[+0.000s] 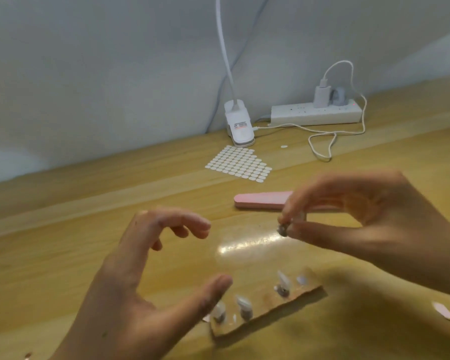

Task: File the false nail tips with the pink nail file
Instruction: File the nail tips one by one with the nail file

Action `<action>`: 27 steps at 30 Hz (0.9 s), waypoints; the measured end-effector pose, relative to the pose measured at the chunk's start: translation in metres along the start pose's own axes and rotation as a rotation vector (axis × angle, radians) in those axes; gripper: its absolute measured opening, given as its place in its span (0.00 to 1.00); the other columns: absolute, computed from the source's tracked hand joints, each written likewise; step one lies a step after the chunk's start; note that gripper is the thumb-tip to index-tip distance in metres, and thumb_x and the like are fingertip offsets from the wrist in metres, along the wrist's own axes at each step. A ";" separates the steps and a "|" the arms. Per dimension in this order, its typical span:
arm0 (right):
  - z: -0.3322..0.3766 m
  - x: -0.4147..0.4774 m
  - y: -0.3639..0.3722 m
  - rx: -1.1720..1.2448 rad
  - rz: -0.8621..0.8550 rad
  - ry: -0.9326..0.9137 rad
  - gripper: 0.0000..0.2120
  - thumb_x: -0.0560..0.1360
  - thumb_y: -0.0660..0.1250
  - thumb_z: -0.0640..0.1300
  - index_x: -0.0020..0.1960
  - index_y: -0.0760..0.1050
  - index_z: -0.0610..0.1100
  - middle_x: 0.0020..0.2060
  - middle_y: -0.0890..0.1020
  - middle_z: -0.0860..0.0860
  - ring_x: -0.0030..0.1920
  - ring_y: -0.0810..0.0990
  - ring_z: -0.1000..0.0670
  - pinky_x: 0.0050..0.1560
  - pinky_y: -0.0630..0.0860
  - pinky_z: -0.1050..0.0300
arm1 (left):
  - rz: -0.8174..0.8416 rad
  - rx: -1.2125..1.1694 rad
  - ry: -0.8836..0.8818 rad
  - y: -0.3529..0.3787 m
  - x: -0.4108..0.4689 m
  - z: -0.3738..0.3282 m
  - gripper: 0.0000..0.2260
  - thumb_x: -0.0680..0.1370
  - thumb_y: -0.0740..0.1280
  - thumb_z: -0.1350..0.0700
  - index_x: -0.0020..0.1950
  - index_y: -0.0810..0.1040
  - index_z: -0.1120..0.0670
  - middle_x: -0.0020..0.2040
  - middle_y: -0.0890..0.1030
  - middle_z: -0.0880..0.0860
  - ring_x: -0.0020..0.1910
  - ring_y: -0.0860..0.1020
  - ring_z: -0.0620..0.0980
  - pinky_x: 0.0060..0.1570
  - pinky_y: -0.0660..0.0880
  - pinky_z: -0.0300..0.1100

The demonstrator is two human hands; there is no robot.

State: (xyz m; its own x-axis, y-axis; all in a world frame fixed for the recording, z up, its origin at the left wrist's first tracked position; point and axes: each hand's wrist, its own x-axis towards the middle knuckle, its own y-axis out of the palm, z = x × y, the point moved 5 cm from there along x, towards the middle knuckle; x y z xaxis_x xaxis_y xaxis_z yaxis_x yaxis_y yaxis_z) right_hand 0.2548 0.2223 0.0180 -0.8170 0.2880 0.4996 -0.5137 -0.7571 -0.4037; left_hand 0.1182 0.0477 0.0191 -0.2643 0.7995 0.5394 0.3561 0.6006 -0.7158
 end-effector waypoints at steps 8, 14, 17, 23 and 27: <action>0.006 0.023 0.038 0.348 0.096 0.060 0.10 0.64 0.75 0.45 0.44 0.80 0.45 0.39 0.87 0.48 0.42 0.86 0.47 0.50 0.82 0.55 | -0.067 -0.139 -0.041 0.006 0.019 -0.012 0.12 0.65 0.73 0.44 0.45 0.79 0.45 0.43 0.81 0.39 0.44 0.79 0.38 0.42 0.69 0.29; -0.003 0.032 0.028 0.263 0.088 0.064 0.07 0.65 0.75 0.45 0.42 0.83 0.44 0.42 0.86 0.45 0.45 0.85 0.42 0.50 0.82 0.47 | -0.134 -0.395 -0.224 0.014 0.025 0.010 0.10 0.66 0.76 0.46 0.47 0.83 0.43 0.42 0.85 0.43 0.41 0.82 0.44 0.41 0.74 0.34; -0.020 0.038 0.003 -0.001 0.051 0.058 0.09 0.68 0.76 0.49 0.47 0.84 0.48 0.44 0.86 0.52 0.45 0.85 0.51 0.51 0.82 0.52 | -0.136 -0.547 -0.336 0.022 0.024 0.025 0.11 0.66 0.76 0.49 0.48 0.84 0.44 0.45 0.86 0.45 0.46 0.83 0.45 0.47 0.78 0.36; -0.061 0.031 -0.006 -0.742 0.299 0.202 0.21 0.74 0.55 0.64 0.63 0.77 0.63 0.57 0.78 0.58 0.57 0.76 0.54 0.55 0.76 0.48 | -0.131 -0.748 -0.535 0.042 0.014 0.041 0.12 0.64 0.71 0.48 0.46 0.85 0.47 0.44 0.85 0.47 0.44 0.81 0.41 0.43 0.74 0.28; -0.065 0.028 -0.006 -0.657 0.256 0.164 0.21 0.75 0.55 0.62 0.63 0.77 0.61 0.55 0.80 0.57 0.53 0.78 0.53 0.49 0.78 0.50 | -0.101 -0.773 -0.550 0.046 0.012 0.041 0.11 0.66 0.69 0.49 0.47 0.84 0.46 0.42 0.85 0.48 0.39 0.81 0.39 0.39 0.73 0.27</action>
State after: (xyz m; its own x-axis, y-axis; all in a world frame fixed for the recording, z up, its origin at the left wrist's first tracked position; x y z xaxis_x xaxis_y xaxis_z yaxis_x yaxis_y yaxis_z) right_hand 0.2178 0.2730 -0.0153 -0.9349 0.2722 0.2276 -0.3108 -0.3185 -0.8956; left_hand 0.0947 0.0847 -0.0257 -0.6403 0.7518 0.1575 0.7505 0.6560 -0.0804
